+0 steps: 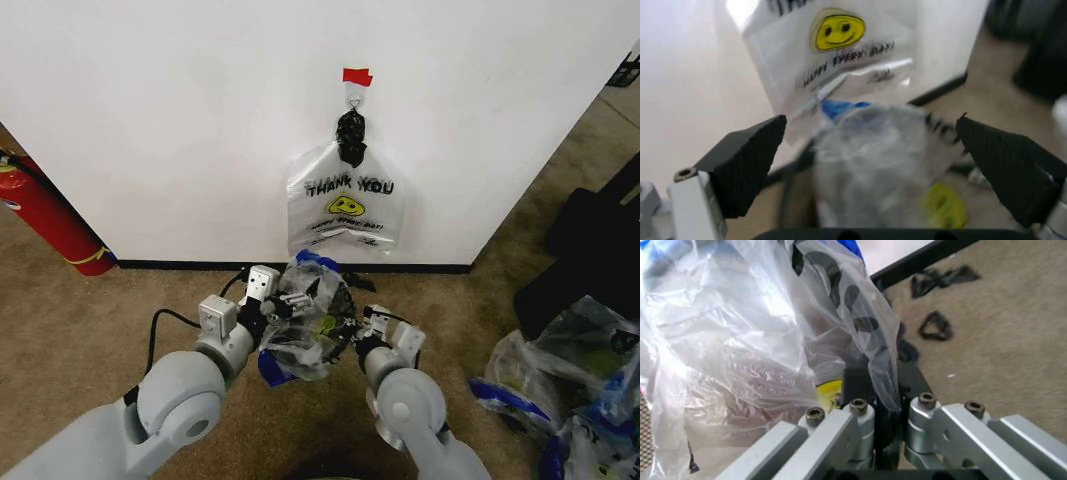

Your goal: Pick up the garbage bag from the wall and place it over the trash bin.

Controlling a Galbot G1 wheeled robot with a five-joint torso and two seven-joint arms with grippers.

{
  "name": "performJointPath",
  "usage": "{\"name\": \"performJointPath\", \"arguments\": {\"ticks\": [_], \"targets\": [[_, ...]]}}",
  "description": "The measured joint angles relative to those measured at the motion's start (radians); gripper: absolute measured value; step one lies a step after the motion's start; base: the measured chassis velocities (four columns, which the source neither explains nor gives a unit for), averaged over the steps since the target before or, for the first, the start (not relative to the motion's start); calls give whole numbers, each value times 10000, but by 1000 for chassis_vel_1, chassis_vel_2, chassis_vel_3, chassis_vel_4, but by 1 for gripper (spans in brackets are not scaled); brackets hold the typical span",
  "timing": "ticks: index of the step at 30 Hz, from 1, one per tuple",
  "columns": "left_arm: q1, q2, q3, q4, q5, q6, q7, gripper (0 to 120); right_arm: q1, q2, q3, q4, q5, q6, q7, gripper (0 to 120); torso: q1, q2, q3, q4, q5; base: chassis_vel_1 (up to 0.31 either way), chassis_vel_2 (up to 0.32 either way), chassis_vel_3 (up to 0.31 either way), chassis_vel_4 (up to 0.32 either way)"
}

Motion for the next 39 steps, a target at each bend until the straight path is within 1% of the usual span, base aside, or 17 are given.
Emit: {"name": "performJointPath", "arguments": {"ticks": [4, 6, 7, 10, 13, 15, 19, 26, 29, 30, 31, 33, 34, 35, 36, 38, 39], "targets": [[-186, 556, 540, -71, 1718, 431, 717, 100, -195, -65, 142, 118, -221, -2, -27, 0, 0, 0, 0, 0, 1, 0, 0, 0, 0], [-401, 636, 996, -60, 2029, 709, 838, 100, -238, -40, 153, 176, -335, -22, -29, 0, 0, 0, 0, 1, -2, 0, 0, 0, 0], [-401, 636, 996, -60, 2029, 709, 838, 100, -238, -40, 153, 176, -335, -22, -29, 0, 0, 0, 0, 1, -2, 0, 0, 0, 0], [-943, 547, 1981, 230, 2061, 983, 853, 98, -247, 52, 163, 187, -556, -38, -30, 0, 0, 0, 0, 1, 1, 0, 0, 0, 0], [-1744, 129, 3129, 943, 1714, 1270, 476, 95, -319, 135, 166, 209, -793, -46, -36, 0, 0, 0, 1, -1, -2, 0, 0, 0, 0], [-2132, -147, 3473, 1304, 1341, 1456, 177, 94, -378, 144, 171, 247, -864, -52, -62, 0, 0, 0, 0, -2, -1, 0, 0, 0, 0], [-2373, -262, 3619, 1592, 1393, 1601, -33, 91, -434, 147, 192, 284, -888, -55, -106, 0, 0, 0, 0, -1, 0, 0, 0, 0, 0], [-2393, -275, 3659, 1906, 1876, 1855, -65, 90, -404, 151, 174, 288, -871, -70, -155, 0, 0, 0, 1, 1, -1, 0, 0, 0, 0], [-2416, -309, 3681, 1976, 1904, 1899, -62, 86, -346, 153, 146, 285, -851, -77, -155, 0, 0, 0, 1, 1, -2, 0, 0, 0, 0], [-2429, -324, 3685, 2001, 1905, 1914, -66, 82, -314, 155, 137, 268, -846, -78, -156, 0, 0, 0, 0, 1, -1, 0, 0, 0, 0], [-2437, -330, 3685, 2016, 1905, 1920, -83, 75, -279, 156, 133, 237, -838, -78, -156, 0, 0, 0, 1, 0, -1, 0, 0, 0, 0], [-2437, -332, 3684, 2020, 1896, 1925, -125, 70, -246, 146, 129, 196, -825, -79, -156, 0, 0, 0, 1, 1, 0, 0, 0, 0, 0], [-2423, -320, 3671, 2024, 1891, 1930, -157, 64, -229, 133, 125, 189, -806, -79, -157, 0, 0, 0, 0, 0, -1, 0, 0, 0, 0], [-2410, -307, 3662, 2025, 1891, 1934, -166, 62, -217, 123, 124, 187, -790, -79, -159, 0, 0, 0, 0, 0, -1, 0, 0, 0, 0], [-2381, -258, 3641, 2025, 1889, 1943, -178, 55, -185, 102, 124, 184, -737, -79, -164, 0, 0, 0, 1, 0, -1, 0, 0, 0, 0], [-2381, -258, 3641, 2025, 1889, 1943, -178, 55, -185, 102, 124, 184, -737, -79, -164, 0, 0, 0, 1, 0, -1, 0, 0, 0, 0], [-2363, -204, 3620, 2026, 1889, 1948, -182, 49, -155, 78, 120, 182, -691, -79, -168, 0, 0, 0, 1, 1, -1, 0, 0, 0, 0]]}}
